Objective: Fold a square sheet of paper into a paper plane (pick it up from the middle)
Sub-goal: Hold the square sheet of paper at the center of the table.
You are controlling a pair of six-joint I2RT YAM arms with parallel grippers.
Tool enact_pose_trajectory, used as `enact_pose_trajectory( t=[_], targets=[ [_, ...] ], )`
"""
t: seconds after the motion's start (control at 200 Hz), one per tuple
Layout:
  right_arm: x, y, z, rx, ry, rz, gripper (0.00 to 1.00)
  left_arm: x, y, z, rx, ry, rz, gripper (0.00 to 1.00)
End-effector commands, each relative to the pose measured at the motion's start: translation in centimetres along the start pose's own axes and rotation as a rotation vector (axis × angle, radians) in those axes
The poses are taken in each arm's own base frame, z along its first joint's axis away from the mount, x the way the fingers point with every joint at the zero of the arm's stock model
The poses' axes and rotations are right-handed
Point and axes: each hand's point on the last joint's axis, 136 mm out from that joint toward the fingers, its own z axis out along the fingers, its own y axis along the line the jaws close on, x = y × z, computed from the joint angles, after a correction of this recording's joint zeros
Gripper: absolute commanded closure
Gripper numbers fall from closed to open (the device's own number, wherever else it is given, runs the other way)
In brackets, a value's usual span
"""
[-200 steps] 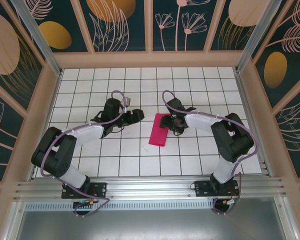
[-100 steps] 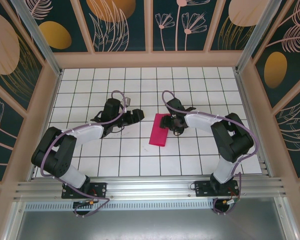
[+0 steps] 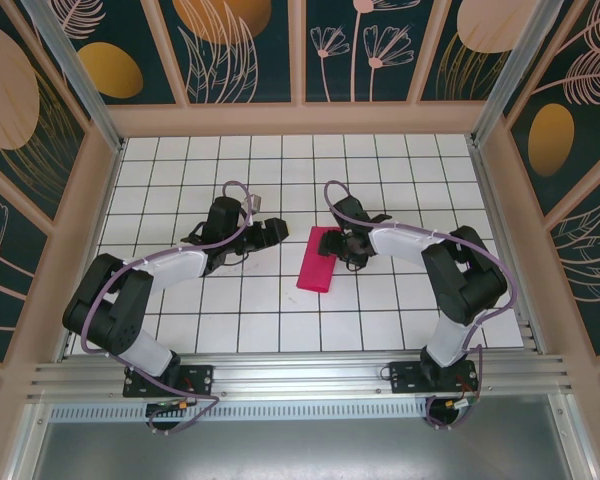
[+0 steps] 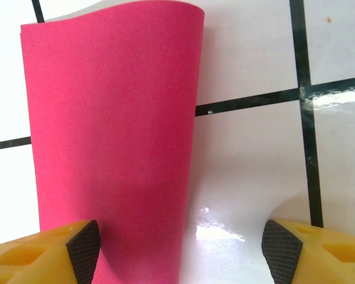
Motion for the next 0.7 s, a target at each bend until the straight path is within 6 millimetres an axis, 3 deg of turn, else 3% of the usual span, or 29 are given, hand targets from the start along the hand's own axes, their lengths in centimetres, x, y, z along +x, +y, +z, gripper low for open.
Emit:
enact_pose_trajectory(
  t=[0.0, 0.375, 0.696],
  targets=[
    [0.5, -0.3, 2.4, 0.009, 0.013, 0.008, 0.23, 0.4, -0.5, -0.2, 0.018, 0.012, 0.012, 0.31],
    [1.3, -0.8, 2.9, 0.021, 0.049, -0.063, 0.31, 0.5, -0.5, -0.1, 0.018, 0.020, 0.015, 0.31],
    [1.4, -1.0, 3.3, 0.034, 0.057, -0.050, 0.29, 0.2, -0.9, -0.3, 0.023, 0.011, 0.017, 0.31]
  ],
)
